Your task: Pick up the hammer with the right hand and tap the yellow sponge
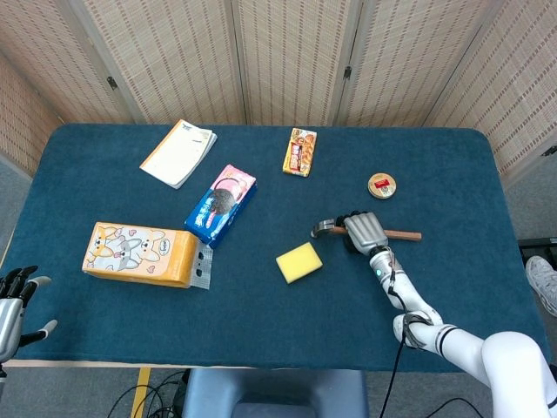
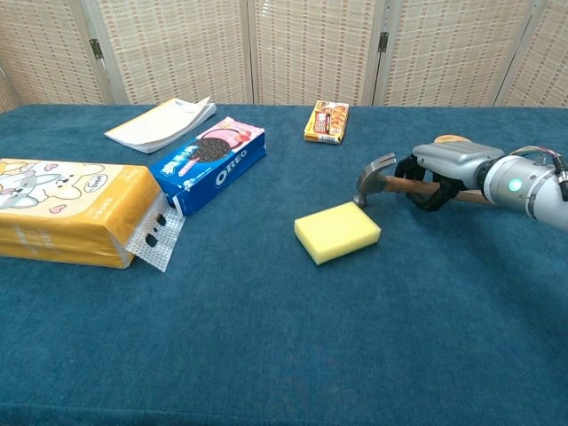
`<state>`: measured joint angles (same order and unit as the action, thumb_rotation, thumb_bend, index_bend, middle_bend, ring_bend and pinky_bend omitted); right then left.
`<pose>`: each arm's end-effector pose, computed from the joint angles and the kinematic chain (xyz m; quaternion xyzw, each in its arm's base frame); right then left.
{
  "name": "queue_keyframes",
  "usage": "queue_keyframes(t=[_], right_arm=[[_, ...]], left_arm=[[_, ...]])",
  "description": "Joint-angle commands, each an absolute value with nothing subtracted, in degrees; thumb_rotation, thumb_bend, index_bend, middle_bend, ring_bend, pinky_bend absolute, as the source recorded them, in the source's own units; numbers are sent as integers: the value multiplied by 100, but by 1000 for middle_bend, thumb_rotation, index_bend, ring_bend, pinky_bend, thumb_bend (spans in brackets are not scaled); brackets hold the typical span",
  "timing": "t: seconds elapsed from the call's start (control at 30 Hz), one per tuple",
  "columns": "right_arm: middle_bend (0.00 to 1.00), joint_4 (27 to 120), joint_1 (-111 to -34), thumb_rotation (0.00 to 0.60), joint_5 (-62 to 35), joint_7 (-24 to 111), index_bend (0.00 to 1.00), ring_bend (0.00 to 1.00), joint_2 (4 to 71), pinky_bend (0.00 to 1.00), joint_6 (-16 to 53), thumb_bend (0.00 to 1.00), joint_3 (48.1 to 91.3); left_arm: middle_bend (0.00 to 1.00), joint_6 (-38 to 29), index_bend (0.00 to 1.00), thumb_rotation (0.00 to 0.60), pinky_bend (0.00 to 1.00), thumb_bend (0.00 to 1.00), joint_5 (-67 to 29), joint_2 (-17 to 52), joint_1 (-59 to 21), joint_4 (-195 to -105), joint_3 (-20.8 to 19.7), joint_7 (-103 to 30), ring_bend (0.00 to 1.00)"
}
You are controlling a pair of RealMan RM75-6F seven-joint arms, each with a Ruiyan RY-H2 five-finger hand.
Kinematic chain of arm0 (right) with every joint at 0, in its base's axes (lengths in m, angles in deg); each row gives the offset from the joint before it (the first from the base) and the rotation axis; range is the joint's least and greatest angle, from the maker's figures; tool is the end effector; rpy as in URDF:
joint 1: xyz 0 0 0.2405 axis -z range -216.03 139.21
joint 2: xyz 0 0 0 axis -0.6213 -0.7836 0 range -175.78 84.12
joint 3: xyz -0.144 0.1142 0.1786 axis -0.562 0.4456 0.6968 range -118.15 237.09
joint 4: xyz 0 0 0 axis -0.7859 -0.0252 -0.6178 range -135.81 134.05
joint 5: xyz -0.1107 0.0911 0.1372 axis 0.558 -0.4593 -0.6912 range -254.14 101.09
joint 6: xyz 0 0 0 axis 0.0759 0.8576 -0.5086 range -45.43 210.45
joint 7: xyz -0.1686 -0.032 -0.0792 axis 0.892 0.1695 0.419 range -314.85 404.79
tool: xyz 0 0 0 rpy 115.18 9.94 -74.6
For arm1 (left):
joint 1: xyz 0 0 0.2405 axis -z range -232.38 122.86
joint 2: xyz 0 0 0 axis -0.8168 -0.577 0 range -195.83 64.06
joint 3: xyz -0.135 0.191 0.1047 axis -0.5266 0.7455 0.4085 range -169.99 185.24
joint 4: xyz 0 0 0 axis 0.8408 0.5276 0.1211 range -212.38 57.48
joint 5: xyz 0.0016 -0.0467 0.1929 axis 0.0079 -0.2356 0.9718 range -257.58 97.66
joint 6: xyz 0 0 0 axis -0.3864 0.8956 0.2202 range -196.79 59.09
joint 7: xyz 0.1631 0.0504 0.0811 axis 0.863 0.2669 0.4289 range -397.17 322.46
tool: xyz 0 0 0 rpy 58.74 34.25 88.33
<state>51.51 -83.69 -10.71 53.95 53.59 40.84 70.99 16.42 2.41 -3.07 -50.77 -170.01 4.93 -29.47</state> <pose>-0.2124 -0.4415 -0.0491 0.7388 -0.3938 0.2836 0.4677 -0.3213 0.2195 0.1814 -0.6004 -0.3588 -0.3267 0.6357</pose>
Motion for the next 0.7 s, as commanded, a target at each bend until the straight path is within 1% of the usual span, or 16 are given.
queue_keyframes(t=[0.03, 0.27, 0.47, 0.7], right_arm=[[422, 5103, -8380, 600, -1062, 5394, 412, 313, 5402, 382, 4046, 496, 7111], [455, 4973, -8403, 600, -1045, 5401, 440, 342, 5523, 394, 4004, 472, 7118], [459, 4903, -8401, 600, -1088, 5449, 444, 345, 5584, 398, 4016, 436, 7124], [488, 4861, -8415, 600, -1110, 5485, 480, 370, 5624, 414, 3999, 416, 7156]], left_arm=[[175, 1645, 318, 600, 197, 182, 236, -307, -5085, -16991, 494, -2959, 138], [175, 1644, 317, 600, 197, 182, 228, -311, -5103, -16957, 500, -2981, 138], [175, 1635, 316, 600, 197, 182, 223, -305, -5111, -16930, 505, -3010, 138], [175, 1630, 315, 600, 197, 182, 217, -291, -5131, -16898, 517, -3040, 138]])
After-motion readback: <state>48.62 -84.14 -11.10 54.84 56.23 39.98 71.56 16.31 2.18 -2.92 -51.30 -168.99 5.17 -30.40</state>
